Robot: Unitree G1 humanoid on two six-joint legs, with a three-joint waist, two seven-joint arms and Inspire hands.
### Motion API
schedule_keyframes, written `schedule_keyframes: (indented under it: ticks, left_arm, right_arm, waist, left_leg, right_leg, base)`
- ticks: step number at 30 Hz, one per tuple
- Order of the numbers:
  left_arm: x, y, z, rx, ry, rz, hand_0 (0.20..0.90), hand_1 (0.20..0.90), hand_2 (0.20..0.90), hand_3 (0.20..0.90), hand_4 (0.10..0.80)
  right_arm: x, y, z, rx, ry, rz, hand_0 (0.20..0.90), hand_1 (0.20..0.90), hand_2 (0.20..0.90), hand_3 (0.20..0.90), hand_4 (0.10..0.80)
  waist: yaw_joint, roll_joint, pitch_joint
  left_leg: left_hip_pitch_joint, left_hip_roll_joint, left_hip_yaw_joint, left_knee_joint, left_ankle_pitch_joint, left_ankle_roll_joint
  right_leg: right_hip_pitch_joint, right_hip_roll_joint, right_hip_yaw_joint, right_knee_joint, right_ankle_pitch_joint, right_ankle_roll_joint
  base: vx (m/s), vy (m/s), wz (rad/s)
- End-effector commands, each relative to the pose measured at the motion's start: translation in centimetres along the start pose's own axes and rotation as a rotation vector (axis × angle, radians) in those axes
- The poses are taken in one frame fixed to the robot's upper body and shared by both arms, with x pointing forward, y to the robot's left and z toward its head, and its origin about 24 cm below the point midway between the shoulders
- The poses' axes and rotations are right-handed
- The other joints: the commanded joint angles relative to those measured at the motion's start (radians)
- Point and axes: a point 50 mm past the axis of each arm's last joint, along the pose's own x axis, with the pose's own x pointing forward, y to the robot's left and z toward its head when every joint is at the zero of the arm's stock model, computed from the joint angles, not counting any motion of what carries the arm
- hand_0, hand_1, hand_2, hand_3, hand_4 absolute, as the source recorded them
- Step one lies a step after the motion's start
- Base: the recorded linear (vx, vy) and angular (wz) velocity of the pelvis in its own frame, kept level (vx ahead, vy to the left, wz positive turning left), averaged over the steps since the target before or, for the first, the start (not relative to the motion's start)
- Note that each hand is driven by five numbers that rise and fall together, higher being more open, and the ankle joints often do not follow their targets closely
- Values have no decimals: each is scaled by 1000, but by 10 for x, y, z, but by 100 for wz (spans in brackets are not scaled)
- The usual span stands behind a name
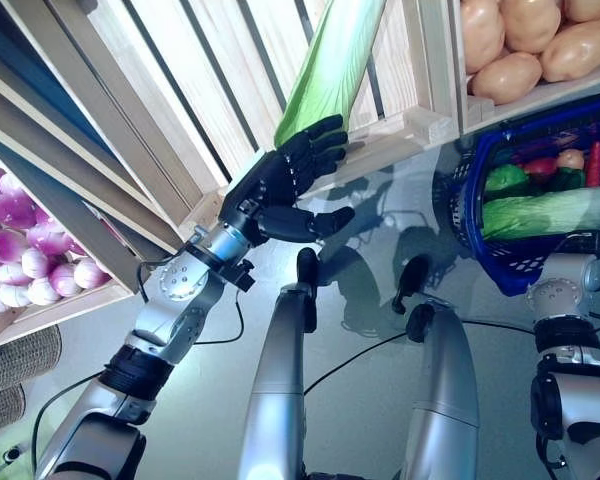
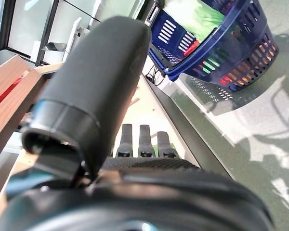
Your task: Put vegetables into the basket
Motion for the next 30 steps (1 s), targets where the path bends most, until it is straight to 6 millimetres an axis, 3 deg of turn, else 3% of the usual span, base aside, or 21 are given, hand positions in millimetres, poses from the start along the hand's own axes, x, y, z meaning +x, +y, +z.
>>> schedule_keyframes:
  ticks: [1,2,5,10,15,24,30]
  left_arm:
    - [2,-8,27,-16,-193,-28,900,900,900,900,800]
    - [1,-8,26,-18,-199,-24,900,900,900,900,800]
    - [2,-8,36,-2,-268,-8,900,900,900,900,800]
    - [0,-11,45,20,-355,-3,900,900,900,900,800]
    - [-3,-15,54,12,-436,-11,900,900,900,900,800]
    - [-8,-12,70,-156,-624,20,900,900,900,900,800]
    - [-7,-9,76,-53,-652,148,900,900,900,900,800]
  right_arm:
    - [11,12,56,-32,-250,26,900,900,900,900,800]
    - [11,10,55,-53,-259,11,900,900,900,900,800]
    - [11,7,54,-146,-293,-72,900,900,900,900,800]
    - [15,-14,54,-237,-347,-206,900,900,900,900,800]
    - [13,-22,44,-248,-331,-186,900,900,900,900,800]
    - [-10,-48,-4,-217,-159,-54,900,900,900,900,800]
    - [-28,-61,-27,-204,-56,2,900,900,900,900,800]
  waist:
    - [-25,33,-1]
    - [-27,31,-1]
    - [-25,30,-1]
    - [-23,25,-1]
    - [-24,17,-1]
    - [-38,-11,-1]
    - [-53,-28,-1]
  left_leg:
    - [-2,-25,-24,-44,9,14]
    - [15,-27,-27,-39,-9,8]
    - [15,-21,-17,-56,16,11]
    - [80,-17,-6,-85,14,8]
    - [146,-12,0,-119,18,1]
    - [244,-11,11,-178,17,4]
    - [272,-9,16,-198,19,6]
  right_leg:
    - [53,-12,-46,37,28,22]
    - [70,-9,-41,38,16,30]
    - [76,-8,-54,9,39,21]
    - [147,-6,-67,-34,39,21]
    - [214,0,-71,-84,43,20]
    - [310,21,-66,-135,29,7]
    - [335,33,-64,-148,25,4]
  base:
    - [19,69,-3]
    - [-52,80,-3]
    - [-2,95,-5]
    - [36,95,-4]
    - [40,70,-4]
    - [38,42,-2]
    - [2,2,-1]
